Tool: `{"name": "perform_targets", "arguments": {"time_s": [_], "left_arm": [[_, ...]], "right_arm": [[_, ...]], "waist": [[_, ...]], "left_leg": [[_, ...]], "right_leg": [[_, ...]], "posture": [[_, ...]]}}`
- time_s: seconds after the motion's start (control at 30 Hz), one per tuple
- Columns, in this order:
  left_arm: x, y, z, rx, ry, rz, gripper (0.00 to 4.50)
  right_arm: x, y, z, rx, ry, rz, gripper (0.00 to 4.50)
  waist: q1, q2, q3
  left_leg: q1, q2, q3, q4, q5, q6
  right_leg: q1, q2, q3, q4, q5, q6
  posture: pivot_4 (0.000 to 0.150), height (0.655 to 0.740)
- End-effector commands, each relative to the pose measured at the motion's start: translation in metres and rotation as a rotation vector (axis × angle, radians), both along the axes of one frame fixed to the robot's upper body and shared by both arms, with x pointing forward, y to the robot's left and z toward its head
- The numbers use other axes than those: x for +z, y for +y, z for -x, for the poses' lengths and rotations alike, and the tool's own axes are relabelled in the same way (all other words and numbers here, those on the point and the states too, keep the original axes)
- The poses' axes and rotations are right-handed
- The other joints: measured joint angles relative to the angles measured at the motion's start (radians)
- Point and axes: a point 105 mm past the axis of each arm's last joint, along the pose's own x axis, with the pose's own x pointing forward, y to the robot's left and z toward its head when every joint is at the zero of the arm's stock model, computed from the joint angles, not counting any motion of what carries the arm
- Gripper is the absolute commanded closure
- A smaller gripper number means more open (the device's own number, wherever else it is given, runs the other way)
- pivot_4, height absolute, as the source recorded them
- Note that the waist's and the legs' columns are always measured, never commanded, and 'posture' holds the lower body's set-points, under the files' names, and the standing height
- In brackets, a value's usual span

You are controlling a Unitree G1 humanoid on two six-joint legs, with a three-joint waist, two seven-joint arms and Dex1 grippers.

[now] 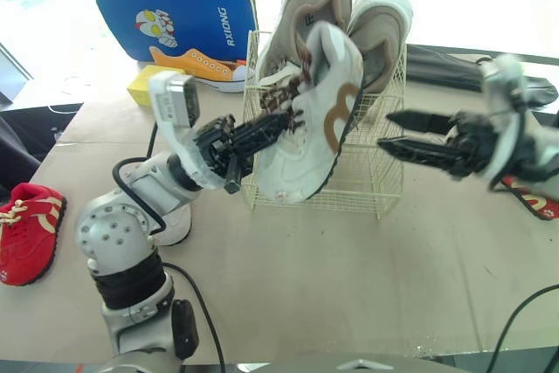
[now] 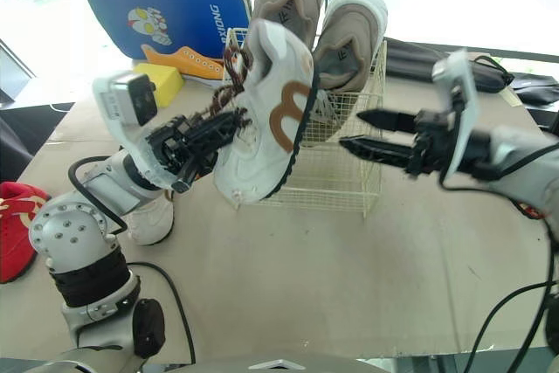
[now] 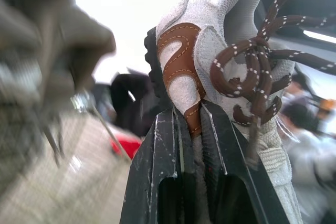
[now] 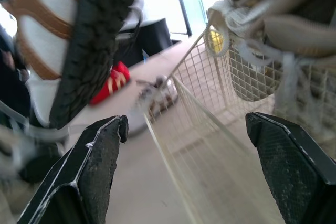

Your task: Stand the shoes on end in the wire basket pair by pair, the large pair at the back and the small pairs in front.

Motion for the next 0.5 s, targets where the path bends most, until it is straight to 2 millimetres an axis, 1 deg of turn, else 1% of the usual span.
{"name": "perform_targets", "arguments": {"time_s": [0.03,0.13,0.17,0.2,0.23,0.3,0.4,0.47,0.5], "left_arm": [[0.005,-0.007,-0.002,0.071,-0.090,-0.030,4.50],[0.002,-0.010,-0.006,0.099,-0.108,-0.054,4.50],[0.001,-0.012,-0.005,0.089,-0.117,-0.064,4.50],[0.001,-0.013,-0.005,0.080,-0.125,-0.068,4.50],[0.002,-0.015,-0.005,0.074,-0.130,-0.062,4.50],[0.001,-0.020,-0.001,0.035,-0.144,-0.077,4.50],[-0.001,-0.024,-0.001,0.023,-0.154,-0.089,4.50],[-0.004,-0.027,0.001,0.006,-0.165,-0.106,4.50],[-0.004,-0.028,0.002,-0.006,-0.163,-0.103,4.50]], "right_arm": [[0.018,0.013,0.007,0.010,0.012,-0.120,0.78],[0.030,0.021,0.013,0.085,0.031,-0.224,0.78],[0.031,0.023,0.020,0.147,0.041,-0.231,0.78],[0.031,0.026,0.027,0.197,0.040,-0.212,0.78],[0.027,0.030,0.028,0.209,0.039,-0.183,0.78],[0.023,0.034,0.025,0.206,0.063,-0.167,0.78],[0.022,0.041,0.025,0.228,0.065,-0.154,0.78],[0.021,0.042,0.023,0.220,0.064,-0.154,1.20],[0.020,0.042,0.021,0.206,0.061,-0.151,1.52]], "waist": [[0.000,0.000,0.000],[-0.003,0.000,0.000],[-0.003,0.000,0.000],[-0.003,0.000,0.000],[-0.003,0.000,0.000],[-0.004,0.000,0.000],[-0.005,0.000,0.000],[-0.005,0.000,0.000],[-0.005,0.000,0.000]], "left_leg": [[0.000,0.000,0.000,0.000,0.000,0.000],[0.000,0.000,0.001,0.000,0.000,0.001],[0.000,0.000,0.001,0.000,0.000,0.002],[0.000,0.000,0.001,0.000,0.000,0.002],[0.000,0.000,0.001,0.000,0.000,0.002],[0.000,0.001,0.001,0.000,0.000,0.002],[0.001,0.002,0.001,0.000,-0.002,0.006],[0.001,0.002,0.001,0.000,-0.002,0.006],[0.001,0.002,0.001,0.000,-0.002,0.006]], "right_leg": [[0.000,0.002,-0.001,0.000,0.000,0.000],[-0.001,0.004,-0.001,0.000,0.000,0.000],[-0.001,0.005,-0.001,0.000,0.000,0.000],[-0.001,0.005,-0.001,0.000,0.000,0.000],[-0.001,0.005,-0.001,0.000,0.000,0.000],[-0.001,0.006,-0.001,0.000,0.000,-0.001],[0.000,0.007,-0.001,0.000,0.000,-0.001],[-0.001,0.007,-0.001,0.000,0.000,-0.001],[-0.001,0.007,-0.001,0.000,0.000,-0.001]], "posture": [[0.150,0.7400],[0.150,0.7400],[0.150,0.7400],[0.150,0.7400],[0.150,0.7400],[0.150,0.7400],[0.150,0.7400],[0.150,0.7400],[0.150,0.7400]]}}
